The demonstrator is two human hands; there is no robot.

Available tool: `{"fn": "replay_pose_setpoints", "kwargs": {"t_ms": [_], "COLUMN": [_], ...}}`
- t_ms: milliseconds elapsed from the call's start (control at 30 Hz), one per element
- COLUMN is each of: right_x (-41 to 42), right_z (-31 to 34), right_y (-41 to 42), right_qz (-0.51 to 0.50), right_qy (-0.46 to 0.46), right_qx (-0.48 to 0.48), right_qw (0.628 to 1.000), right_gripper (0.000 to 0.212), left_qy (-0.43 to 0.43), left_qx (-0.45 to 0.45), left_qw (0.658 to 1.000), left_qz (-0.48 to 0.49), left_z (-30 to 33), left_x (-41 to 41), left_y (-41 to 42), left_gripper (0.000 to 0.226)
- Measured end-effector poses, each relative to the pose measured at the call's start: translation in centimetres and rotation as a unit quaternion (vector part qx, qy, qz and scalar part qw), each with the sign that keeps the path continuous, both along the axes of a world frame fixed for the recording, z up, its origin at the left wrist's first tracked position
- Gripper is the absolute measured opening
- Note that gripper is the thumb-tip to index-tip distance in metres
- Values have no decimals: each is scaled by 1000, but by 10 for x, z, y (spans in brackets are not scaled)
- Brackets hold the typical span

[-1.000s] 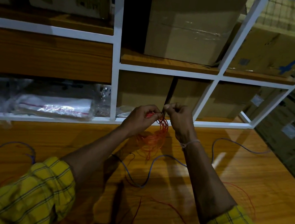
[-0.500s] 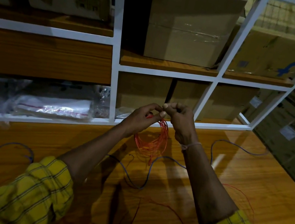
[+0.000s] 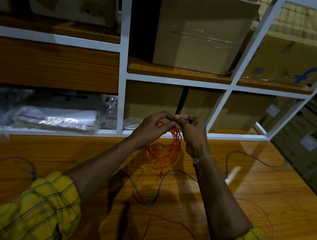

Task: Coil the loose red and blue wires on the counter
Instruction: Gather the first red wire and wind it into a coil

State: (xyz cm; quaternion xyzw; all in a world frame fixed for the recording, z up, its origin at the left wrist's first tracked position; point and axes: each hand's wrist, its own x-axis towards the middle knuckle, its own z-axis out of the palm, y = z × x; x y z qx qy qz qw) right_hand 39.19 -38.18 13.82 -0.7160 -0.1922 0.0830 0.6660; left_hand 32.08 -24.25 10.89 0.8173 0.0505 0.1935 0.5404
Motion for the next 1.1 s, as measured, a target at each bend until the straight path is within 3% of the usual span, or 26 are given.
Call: {"fn": "replay_pose_setpoints", "kwargs": {"t_ms": [167,433,700,900,1000,1100], "right_x": [-2,13,18,20,34,36], "right_z": [-6,8,6,6,-4,-10], "right_y": [4,-5,-8,-12,-20,-39], "right_qz": [-7,-125,-68,-58,-61,14], "right_qy": [7,-11,29,-5,23,99], "right_qx": [5,35,95,94,117,60], "right_qw": [1000,991,993,994,991,993], "right_gripper": [16,14,14,9,14,43], "left_qy": [-3,35,40,57,79,78], "left_qx": [-15,3,37,53,-35,-165], "left_qw": [1000,999,998,995,994,980], "left_qz": [5,8,-24,-58,-67,-81], "left_z": [2,-10,-10,-6,0,1], "left_x": [3,1,2,7,12,23], "left_y": [-3,7,8,9,4,-1], "left_gripper": [12,14,10,10,16,11]}}
